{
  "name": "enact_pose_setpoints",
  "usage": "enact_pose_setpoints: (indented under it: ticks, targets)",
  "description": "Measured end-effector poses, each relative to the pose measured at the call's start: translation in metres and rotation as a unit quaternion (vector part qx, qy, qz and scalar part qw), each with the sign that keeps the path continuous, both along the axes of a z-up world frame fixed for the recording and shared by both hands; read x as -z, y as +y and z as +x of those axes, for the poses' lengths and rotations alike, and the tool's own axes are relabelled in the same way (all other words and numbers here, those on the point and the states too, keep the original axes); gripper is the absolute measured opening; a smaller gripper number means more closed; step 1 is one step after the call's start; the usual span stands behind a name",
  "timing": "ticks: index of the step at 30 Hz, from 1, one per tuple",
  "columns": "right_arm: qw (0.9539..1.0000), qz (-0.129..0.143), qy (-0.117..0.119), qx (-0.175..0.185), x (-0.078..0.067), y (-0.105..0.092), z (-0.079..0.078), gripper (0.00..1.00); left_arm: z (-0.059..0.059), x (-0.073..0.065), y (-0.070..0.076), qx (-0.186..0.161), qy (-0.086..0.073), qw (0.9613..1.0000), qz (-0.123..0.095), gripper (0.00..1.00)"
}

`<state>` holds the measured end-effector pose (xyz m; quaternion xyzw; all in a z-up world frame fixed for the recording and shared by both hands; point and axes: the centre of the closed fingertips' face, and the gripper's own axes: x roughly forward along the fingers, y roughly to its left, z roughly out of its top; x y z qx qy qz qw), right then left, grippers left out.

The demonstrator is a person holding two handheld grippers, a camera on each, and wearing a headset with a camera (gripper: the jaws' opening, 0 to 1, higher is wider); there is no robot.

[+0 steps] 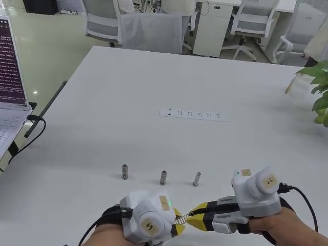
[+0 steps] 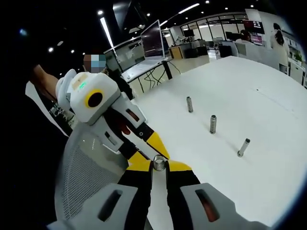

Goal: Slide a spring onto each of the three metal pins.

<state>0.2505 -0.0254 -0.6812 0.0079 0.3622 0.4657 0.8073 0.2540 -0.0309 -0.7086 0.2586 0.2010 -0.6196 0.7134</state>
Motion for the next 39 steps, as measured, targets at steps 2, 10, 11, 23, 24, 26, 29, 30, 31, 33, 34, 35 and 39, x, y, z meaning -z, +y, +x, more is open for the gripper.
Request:
enact_pose_setpoints:
  ticks: [2,10,11,23,24,26,29,30,31,33,34,35,39]
  targets:
    - [1.0000,0.001,0.000,0.000,0.000,0.000,0.001,0.08,0.001,0.000,0.000,-0.002,-0.001,1.0000,-0.001,0.04]
    - [1.0000,0.000,0.000,-0.005,-0.002,0.002,0.000,0.08,-0.002,-0.002,-0.002,0.008,0.001,1.0000,-0.005,0.02]
    - [1.0000,-0.001,0.000,-0.007,-0.002,0.002,0.000,0.08,-0.003,-0.002,-0.002,0.011,0.005,0.9999,-0.006,0.02]
    - [0.9979,-0.038,-0.026,-0.046,-0.016,-0.006,0.000,0.09,-0.002,-0.015,-0.013,0.007,0.019,0.9991,-0.036,0.02]
    - [0.9976,-0.040,-0.027,-0.049,-0.018,-0.006,0.000,0.09,-0.002,-0.017,-0.014,0.007,0.021,0.9990,-0.039,0.02]
    - [0.9966,-0.049,-0.032,-0.059,-0.021,-0.009,0.000,0.10,-0.003,-0.022,-0.018,0.010,0.020,0.9987,-0.046,0.02]
    - [0.9947,-0.061,-0.039,-0.073,-0.027,-0.012,0.000,0.11,-0.005,-0.030,-0.024,0.017,0.020,0.9981,-0.056,0.02]
    - [0.9940,-0.065,-0.042,-0.077,-0.031,-0.013,0.001,0.12,-0.005,-0.032,-0.026,0.019,0.019,0.9979,-0.058,0.02]
    - [0.9936,-0.067,-0.044,-0.080,-0.033,-0.014,0.001,0.13,-0.005,-0.034,-0.028,0.021,0.019,0.9977,-0.061,0.02]
    - [0.9920,-0.075,-0.050,-0.088,-0.039,-0.016,0.003,0.14,-0.005,-0.037,-0.032,0.023,0.021,0.9973,-0.067,0.02]
    - [0.9914,-0.079,-0.052,-0.090,-0.041,-0.017,0.003,0.15,-0.006,-0.039,-0.033,0.025,0.021,0.9971,-0.069,0.02]
    - [0.9908,-0.083,-0.053,-0.094,-0.043,-0.018,0.004,0.16,-0.006,-0.040,-0.034,0.027,0.021,0.9969,-0.071,0.02]
    - [0.9889,-0.088,-0.052,-0.108,-0.049,-0.021,0.002,0.17,-0.007,-0.046,-0.039,0.034,0.022,0.9961,-0.078,0.02]
